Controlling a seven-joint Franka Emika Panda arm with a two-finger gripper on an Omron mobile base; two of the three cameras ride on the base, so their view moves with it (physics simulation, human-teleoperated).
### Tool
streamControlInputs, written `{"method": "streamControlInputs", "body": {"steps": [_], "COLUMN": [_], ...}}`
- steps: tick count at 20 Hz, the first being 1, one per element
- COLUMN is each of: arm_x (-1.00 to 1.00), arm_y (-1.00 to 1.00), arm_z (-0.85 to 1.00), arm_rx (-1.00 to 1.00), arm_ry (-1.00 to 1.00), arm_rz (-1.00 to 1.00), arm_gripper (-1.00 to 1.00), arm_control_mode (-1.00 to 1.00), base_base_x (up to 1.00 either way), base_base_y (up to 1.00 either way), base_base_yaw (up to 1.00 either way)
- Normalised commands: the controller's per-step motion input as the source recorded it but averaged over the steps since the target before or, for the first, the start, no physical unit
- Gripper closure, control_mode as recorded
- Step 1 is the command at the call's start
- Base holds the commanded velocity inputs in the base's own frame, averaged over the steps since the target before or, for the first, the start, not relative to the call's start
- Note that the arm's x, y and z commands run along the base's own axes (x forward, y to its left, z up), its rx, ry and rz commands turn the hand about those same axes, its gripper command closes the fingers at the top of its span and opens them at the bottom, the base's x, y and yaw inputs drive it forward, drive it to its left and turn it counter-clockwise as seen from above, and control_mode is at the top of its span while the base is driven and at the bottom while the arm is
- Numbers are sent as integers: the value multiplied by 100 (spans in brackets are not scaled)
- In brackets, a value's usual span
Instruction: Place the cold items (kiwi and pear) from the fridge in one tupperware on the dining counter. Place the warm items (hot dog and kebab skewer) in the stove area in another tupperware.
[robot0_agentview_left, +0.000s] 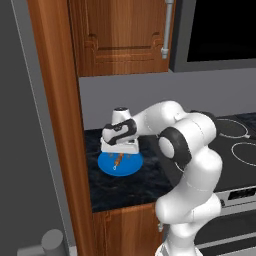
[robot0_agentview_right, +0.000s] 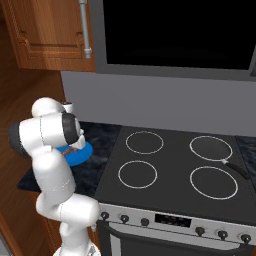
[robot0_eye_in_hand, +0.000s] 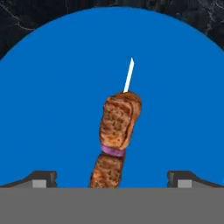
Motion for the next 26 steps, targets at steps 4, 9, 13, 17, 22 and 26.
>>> {"method": "streamControlInputs", "body": {"steps": [4, 9, 13, 17, 22, 26], "arm_x": [27, 8, 0, -5, -11, -14], "arm_y": [6, 0, 0, -16, -54, -59], "arm_z": [-38, -41, -37, -19, -1, 3], "arm_rx": [0, 0, 0, 8, 20, 17], "arm_ry": [0, 0, 0, -3, -8, -6], "arm_rz": [-1, 0, 0, 0, -4, -3], "arm_gripper": [-100, 100, 100, 100, 100, 100], "arm_control_mode": [-100, -100, -100, -100, -100, -100], "base_base_x": [0, 0, 0, 0, 0, 0], "base_base_y": [0, 0, 0, 0, 0, 0], "base_base_yaw": [0, 0, 0, 0, 0, 0]}}
